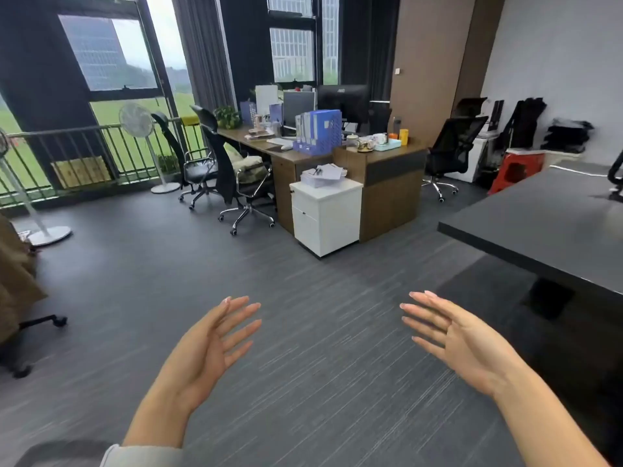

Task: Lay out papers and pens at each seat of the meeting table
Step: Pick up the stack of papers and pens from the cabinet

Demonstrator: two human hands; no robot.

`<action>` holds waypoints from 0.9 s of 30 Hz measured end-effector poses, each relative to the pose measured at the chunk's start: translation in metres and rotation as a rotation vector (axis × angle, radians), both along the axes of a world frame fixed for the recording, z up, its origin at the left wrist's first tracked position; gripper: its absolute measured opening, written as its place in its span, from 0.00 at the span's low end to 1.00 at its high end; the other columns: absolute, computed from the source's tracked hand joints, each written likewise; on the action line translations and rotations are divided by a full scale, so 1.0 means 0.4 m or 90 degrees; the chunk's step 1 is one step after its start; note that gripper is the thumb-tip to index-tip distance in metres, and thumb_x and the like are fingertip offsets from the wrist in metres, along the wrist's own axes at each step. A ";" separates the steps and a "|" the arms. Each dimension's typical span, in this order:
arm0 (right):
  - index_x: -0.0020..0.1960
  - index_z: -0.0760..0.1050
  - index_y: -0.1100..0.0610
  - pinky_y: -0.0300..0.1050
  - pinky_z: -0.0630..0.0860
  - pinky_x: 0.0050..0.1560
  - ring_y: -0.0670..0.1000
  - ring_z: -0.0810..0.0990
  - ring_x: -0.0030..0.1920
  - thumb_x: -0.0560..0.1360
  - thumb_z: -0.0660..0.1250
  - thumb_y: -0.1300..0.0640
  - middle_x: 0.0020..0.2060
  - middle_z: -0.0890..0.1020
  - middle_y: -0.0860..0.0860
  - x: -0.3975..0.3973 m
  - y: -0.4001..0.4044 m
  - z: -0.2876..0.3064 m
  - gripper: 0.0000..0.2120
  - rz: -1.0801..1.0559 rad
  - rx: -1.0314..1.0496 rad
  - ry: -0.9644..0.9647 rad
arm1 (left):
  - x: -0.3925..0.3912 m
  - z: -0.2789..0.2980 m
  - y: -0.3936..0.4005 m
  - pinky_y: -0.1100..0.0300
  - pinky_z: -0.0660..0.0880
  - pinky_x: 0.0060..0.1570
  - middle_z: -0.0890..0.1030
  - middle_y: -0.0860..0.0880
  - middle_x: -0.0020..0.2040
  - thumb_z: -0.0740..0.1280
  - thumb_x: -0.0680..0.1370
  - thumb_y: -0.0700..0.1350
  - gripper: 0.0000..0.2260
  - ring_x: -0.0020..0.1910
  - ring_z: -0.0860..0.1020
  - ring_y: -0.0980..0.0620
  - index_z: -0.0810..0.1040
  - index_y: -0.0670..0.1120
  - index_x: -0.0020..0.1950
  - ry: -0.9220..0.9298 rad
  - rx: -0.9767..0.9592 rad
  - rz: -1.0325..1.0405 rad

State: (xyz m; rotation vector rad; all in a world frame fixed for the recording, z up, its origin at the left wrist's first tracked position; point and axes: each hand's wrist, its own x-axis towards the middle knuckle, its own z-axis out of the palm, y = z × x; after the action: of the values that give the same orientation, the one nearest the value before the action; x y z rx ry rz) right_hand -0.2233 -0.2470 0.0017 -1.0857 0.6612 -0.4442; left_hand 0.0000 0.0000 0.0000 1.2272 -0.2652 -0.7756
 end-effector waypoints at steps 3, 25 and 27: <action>0.60 0.77 0.55 0.53 0.70 0.64 0.54 0.79 0.59 0.68 0.66 0.49 0.56 0.82 0.54 0.073 -0.064 -0.048 0.22 -0.002 0.016 0.029 | 0.068 -0.048 -0.077 0.49 0.72 0.58 0.84 0.49 0.55 0.58 0.79 0.50 0.14 0.57 0.80 0.48 0.79 0.47 0.57 0.015 0.025 -0.005; 0.59 0.79 0.54 0.52 0.73 0.59 0.54 0.80 0.58 0.66 0.67 0.51 0.55 0.83 0.54 1.110 -1.098 -0.146 0.22 -0.044 0.077 0.027 | 1.091 -0.136 -1.133 0.52 0.73 0.55 0.84 0.50 0.55 0.58 0.79 0.51 0.14 0.57 0.80 0.49 0.78 0.48 0.57 0.116 0.054 0.035; 0.59 0.78 0.55 0.51 0.74 0.57 0.54 0.80 0.58 0.66 0.67 0.51 0.55 0.83 0.55 1.231 -1.201 -0.174 0.22 -0.057 0.090 0.019 | 1.220 -0.160 -1.239 0.52 0.73 0.53 0.84 0.50 0.55 0.58 0.79 0.51 0.14 0.57 0.80 0.49 0.78 0.48 0.57 0.114 0.054 0.034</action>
State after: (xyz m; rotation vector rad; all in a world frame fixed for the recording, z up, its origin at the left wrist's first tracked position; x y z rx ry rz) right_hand 0.2693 -0.7275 -0.0678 -0.9324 0.7592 -0.4517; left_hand 0.4882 -0.4954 -0.0639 1.2305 -0.0532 -0.8522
